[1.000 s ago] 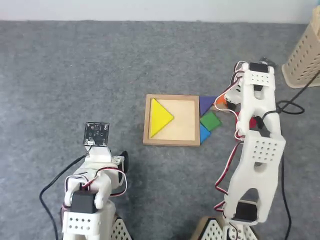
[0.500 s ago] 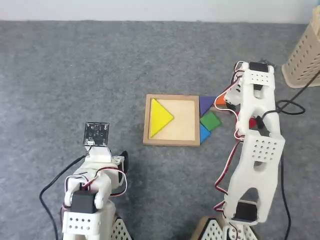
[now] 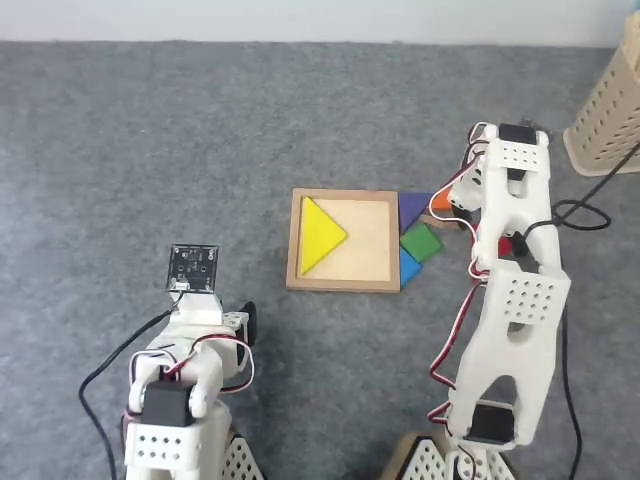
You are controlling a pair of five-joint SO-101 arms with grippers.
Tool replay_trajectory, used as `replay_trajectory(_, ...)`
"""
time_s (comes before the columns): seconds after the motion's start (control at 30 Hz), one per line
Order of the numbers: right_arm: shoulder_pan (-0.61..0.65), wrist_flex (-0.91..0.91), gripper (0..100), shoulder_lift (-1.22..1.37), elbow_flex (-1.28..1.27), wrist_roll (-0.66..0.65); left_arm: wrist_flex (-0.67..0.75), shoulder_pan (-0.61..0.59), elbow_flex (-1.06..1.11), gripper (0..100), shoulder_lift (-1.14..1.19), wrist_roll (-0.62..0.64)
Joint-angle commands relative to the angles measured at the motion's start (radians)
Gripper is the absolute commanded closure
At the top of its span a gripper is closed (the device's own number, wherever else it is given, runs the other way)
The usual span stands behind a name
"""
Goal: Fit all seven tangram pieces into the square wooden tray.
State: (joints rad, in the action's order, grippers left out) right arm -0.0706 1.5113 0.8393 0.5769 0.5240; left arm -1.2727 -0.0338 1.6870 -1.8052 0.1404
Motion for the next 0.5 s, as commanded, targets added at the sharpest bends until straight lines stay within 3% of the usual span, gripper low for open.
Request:
replay_trajectory(0.0, -0.016, 0.019, 73.6, -0.012, 0.032, 0.011, 0.006, -0.003, -0.002, 85, -0.020, 0.006)
replay_trajectory(0.47, -0.070, 0.084, 73.9, -0.013, 0.112, -0.043, 0.006, -0.003, -0.002, 85, -0.020, 0.006)
